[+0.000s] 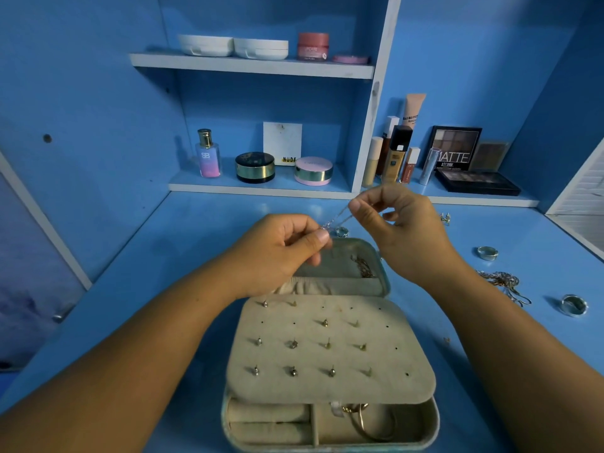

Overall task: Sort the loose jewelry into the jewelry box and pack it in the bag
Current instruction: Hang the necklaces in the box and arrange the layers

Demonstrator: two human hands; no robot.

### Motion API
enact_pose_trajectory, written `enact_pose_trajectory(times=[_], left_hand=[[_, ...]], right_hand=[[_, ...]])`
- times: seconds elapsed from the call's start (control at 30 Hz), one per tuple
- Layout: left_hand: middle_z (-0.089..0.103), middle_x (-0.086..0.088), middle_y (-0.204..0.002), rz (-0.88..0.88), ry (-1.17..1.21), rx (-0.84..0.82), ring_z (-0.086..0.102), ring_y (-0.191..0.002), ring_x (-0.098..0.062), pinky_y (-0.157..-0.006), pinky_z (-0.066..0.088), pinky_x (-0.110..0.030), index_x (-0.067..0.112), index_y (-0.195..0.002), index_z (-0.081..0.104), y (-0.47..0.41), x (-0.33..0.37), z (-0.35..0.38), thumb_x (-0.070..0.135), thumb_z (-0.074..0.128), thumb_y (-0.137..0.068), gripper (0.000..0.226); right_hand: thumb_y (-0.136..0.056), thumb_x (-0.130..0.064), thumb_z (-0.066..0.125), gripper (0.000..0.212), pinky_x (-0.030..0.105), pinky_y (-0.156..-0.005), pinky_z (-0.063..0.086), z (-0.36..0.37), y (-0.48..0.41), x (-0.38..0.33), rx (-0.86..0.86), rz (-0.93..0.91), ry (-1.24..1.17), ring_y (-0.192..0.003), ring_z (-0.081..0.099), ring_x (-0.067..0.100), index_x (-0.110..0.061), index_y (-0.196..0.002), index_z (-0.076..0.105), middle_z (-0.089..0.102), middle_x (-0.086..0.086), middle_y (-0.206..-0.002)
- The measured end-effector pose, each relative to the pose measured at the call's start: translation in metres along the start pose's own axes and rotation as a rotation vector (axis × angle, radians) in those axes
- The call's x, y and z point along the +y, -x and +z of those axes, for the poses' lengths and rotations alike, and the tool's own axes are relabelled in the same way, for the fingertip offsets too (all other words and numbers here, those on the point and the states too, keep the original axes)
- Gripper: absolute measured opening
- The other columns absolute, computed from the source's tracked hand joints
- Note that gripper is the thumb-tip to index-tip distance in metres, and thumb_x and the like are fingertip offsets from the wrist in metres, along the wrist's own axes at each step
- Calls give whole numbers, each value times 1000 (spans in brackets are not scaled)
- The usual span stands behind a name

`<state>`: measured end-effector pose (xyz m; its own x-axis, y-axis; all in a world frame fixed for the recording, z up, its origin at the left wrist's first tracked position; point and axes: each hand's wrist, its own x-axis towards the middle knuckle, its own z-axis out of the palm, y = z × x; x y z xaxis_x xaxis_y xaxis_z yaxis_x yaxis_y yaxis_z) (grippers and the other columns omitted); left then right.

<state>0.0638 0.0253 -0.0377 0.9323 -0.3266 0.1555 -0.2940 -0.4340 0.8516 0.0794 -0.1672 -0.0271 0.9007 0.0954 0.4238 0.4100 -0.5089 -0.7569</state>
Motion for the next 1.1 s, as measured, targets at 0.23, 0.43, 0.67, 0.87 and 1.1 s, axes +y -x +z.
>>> enact_pose_trajectory(times=[0.23,0.43,0.67,0.87,1.1], left_hand=[[49,9,-50,-33,-445,138,44,-49,-10,-57,33,-28,23,-76,66,3,-5,-2,39,55,-95,27],[55,2,-56,-84,-639,131,50,-62,-10,-79,33,-34,13,-74,64,3,-3,3,44,49,-97,41],[67,-4,-69,-124,-668,144,58,-74,-14,-78,28,-34,12,-76,68,1,-7,6,46,49,-97,44],[64,-3,-66,-127,-657,158,54,-71,-11,-78,28,-34,11,-73,65,-1,-8,7,45,50,-96,44],[64,-5,-65,-132,-631,167,55,-68,-11,-79,30,-34,11,-77,69,-1,-8,6,45,51,-96,43]], right_hand=[[-83,-39,68,19,25,-80,44,5,-3,17,-133,139,175,-95,54,9,-26,-69,64,57,-11,-96],[-80,-36,72,23,45,-95,42,10,-5,22,-189,161,266,-109,50,23,-22,-63,68,55,-18,-83],[-76,-33,75,21,26,-70,47,17,-10,21,-171,197,341,-95,54,13,-22,-59,67,60,-12,-79],[-74,-37,78,20,15,-51,33,18,-12,22,-100,272,298,-76,51,3,-24,-69,64,51,-17,-75],[-83,-28,69,2,18,-65,39,14,-7,19,-226,44,329,-94,51,7,-27,-85,69,54,-9,-98]])
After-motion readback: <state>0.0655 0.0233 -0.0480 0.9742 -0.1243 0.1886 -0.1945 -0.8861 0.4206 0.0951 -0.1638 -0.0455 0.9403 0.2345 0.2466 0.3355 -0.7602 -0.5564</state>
